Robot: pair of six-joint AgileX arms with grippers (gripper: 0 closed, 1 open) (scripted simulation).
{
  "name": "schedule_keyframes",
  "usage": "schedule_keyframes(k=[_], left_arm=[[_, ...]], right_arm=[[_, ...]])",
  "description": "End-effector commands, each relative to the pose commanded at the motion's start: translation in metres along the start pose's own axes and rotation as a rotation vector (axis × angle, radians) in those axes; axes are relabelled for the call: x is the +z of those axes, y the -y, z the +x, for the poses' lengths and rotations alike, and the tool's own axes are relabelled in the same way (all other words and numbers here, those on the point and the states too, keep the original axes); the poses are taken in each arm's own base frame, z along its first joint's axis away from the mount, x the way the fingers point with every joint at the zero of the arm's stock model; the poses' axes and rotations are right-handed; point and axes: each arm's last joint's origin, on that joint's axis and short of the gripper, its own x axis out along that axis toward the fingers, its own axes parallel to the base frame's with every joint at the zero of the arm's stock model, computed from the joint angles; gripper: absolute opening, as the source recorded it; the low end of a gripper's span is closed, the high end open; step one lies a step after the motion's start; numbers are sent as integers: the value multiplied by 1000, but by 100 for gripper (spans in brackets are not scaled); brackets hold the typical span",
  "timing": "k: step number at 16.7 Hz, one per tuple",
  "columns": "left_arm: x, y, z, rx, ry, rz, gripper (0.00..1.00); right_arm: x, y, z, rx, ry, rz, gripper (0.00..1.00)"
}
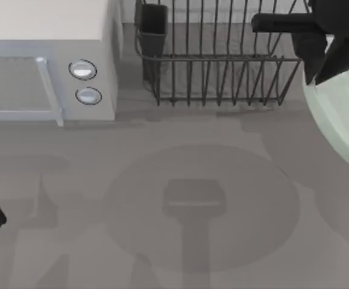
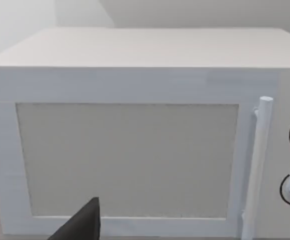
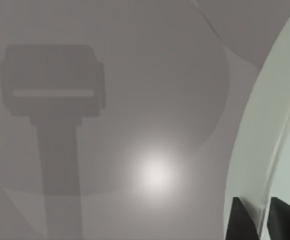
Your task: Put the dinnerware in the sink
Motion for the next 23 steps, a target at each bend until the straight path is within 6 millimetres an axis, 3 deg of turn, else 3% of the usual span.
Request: schedule_keyframes(k=[2,7,9,11,14,17,20,23], left_arm=[[0,0,0,0,0,0,100],[0,0,0,0,0,0,100],[0,0,0,0,0,0,100],[0,0,0,0,0,0,100],[0,0,0,0,0,0,100],[0,0,0,0,0,0,100],[0,0,0,0,0,0,100],[0,0,0,0,0,0,100]], right_arm=[[-4,3,-10,2,5,0,0],[-4,2,-10,2,3,-4,0],[8,8,-5,-2,0,-4,0],[34,22,7,-9,-4,-5,0],[88,59,46,-26,-32,-7,0],[137,117,104,-37,-80,-8,0],[159,176,140,-35,-88,-9,0],[164,201,153,-34,-85,-9,0]])
